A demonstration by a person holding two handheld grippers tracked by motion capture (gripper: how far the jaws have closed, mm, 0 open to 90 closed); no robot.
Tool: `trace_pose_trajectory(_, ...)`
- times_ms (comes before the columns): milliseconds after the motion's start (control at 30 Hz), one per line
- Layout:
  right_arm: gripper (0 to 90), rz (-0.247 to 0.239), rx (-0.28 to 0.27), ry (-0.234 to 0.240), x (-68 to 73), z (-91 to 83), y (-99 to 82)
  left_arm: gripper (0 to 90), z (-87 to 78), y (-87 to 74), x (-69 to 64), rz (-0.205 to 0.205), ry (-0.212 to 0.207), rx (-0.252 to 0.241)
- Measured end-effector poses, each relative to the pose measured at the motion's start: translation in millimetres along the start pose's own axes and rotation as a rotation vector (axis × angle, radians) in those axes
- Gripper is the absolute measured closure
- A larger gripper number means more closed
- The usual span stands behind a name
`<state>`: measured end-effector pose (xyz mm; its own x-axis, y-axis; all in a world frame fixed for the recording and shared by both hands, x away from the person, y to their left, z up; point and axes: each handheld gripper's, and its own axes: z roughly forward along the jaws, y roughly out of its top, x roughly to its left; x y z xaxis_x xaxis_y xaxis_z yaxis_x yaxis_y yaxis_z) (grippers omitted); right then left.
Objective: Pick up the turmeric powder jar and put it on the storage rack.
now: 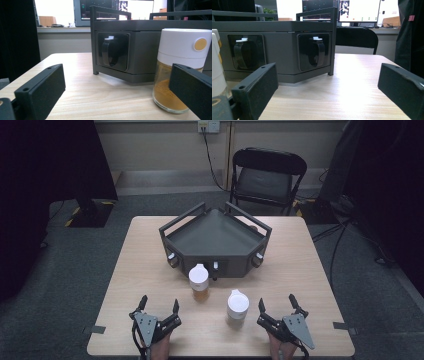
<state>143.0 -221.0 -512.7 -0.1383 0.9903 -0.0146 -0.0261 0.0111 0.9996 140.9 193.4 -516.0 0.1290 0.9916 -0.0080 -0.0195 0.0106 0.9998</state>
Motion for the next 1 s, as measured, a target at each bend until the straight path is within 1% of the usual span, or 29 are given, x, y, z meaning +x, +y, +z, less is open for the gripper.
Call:
trace_pose_trajectory(100, 1.2, 0.001, 0.001, -0.01, 1.8, 0.0, 0.1, 0.1, 0.0, 0.0, 0.1, 0.0, 0.0, 0.0)
trace_pose_trajectory(767, 1.2, 0.0, -0.001, -0.011, 2.1, -0.2, -0.1, 0.1, 0.0, -0.1, 0.0, 0.0, 0.0, 0.0)
trace_pose_trajectory(800, 1.2, 0.0, -0.001, -0.014, 2.5, -0.2, -0.2, 0.0, -0.1, 0.0, 1.3, 0.0, -0.007, 0.0)
trace_pose_trajectory(1000, 1.2, 0.0, -0.001, -0.014, 2.6, -0.2, -0.2, 0.0, -0.1, 0.1, 1.7, 0.0, -0.009, 0.0)
